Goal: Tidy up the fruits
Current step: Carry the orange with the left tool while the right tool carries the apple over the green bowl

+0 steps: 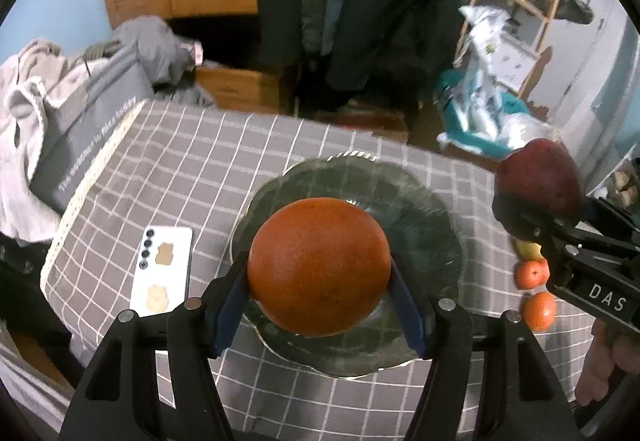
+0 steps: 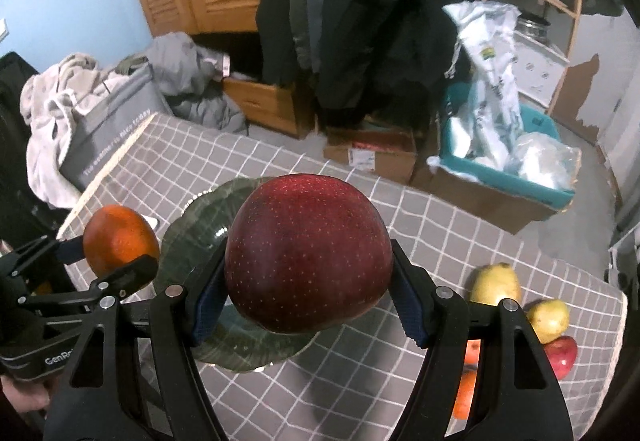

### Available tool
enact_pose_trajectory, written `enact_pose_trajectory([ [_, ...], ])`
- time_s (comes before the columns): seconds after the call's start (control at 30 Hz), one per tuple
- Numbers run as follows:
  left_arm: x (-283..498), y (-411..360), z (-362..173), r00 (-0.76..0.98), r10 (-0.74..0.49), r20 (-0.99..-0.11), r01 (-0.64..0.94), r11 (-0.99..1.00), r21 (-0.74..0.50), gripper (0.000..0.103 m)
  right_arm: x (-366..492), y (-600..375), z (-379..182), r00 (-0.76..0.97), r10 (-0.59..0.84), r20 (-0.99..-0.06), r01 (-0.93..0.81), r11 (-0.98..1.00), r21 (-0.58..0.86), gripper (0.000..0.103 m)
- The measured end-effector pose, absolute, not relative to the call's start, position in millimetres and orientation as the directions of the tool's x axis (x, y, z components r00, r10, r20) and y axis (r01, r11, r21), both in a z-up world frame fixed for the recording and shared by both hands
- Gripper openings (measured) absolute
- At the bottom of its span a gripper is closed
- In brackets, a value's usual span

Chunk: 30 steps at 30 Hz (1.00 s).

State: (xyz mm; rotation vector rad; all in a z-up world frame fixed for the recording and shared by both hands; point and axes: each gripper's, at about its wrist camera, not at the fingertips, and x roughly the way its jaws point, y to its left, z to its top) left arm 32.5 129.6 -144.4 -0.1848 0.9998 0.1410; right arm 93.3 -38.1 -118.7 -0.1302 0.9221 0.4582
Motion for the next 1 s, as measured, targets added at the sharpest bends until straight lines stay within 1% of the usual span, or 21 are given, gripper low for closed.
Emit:
enact_pose_trajectory([
  [0.43,51.6,141.3,-205.9,0.414,0.033,-0.910,-0.248,0.966,-0.078,0.068,114.7,-19.7,-180.8,0.393,0.316,-0.863,-0.436,0.891,0.127,0.072],
  [0.83,58.8,140.1,-245.6,0.311,0.027,-0.950,-0.258,0.965,-0.057,0.068,119.3,-12.2,-199.5,0.351,0.318,-0.881,-0.444,0.885,0.142,0.072],
  [1.0,59.6,134.1,-251.8,0.291,0.028,-0.956,-0.241,0.970,-0.045,0.068,121.0,-13.0,-200.5,0.346,0.324,-0.881,-0.440,0.885,0.153,0.072],
])
